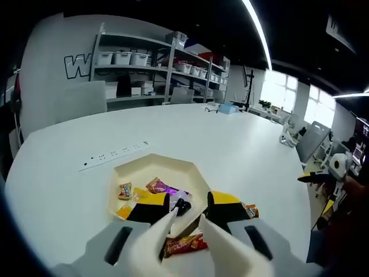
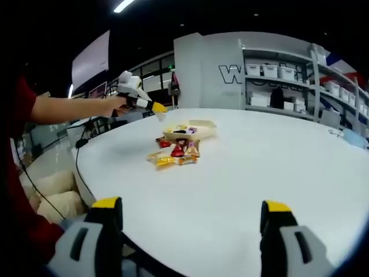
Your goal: Place the target food into the container with the food tongs after gripping and lifting it, then release it inside without dropping or visibly crushing the food.
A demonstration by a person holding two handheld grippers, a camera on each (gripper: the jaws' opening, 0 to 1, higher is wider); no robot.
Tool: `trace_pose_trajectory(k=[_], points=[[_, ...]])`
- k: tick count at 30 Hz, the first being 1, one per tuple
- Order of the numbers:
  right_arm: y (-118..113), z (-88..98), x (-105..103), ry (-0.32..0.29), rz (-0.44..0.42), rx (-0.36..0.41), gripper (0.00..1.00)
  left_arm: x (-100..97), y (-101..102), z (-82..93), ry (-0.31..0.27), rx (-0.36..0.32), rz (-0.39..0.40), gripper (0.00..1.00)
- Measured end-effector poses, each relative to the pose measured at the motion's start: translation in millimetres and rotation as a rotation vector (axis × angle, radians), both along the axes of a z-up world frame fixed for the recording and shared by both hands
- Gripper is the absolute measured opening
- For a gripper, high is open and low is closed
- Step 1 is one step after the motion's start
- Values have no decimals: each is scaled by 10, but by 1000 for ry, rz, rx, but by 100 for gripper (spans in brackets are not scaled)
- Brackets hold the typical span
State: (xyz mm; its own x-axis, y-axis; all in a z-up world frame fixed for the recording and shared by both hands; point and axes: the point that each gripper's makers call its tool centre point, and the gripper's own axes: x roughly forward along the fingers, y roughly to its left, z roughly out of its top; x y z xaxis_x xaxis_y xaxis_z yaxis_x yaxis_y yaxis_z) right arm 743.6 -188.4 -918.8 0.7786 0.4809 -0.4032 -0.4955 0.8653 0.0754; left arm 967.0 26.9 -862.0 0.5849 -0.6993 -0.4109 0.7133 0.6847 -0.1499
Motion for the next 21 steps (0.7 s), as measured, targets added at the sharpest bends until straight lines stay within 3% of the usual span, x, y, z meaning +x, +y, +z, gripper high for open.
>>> trace_pose_trajectory(k=[21], points=[[23, -4, -39, 0, 7, -8, 99, -212, 32, -415, 66, -6, 8, 25]])
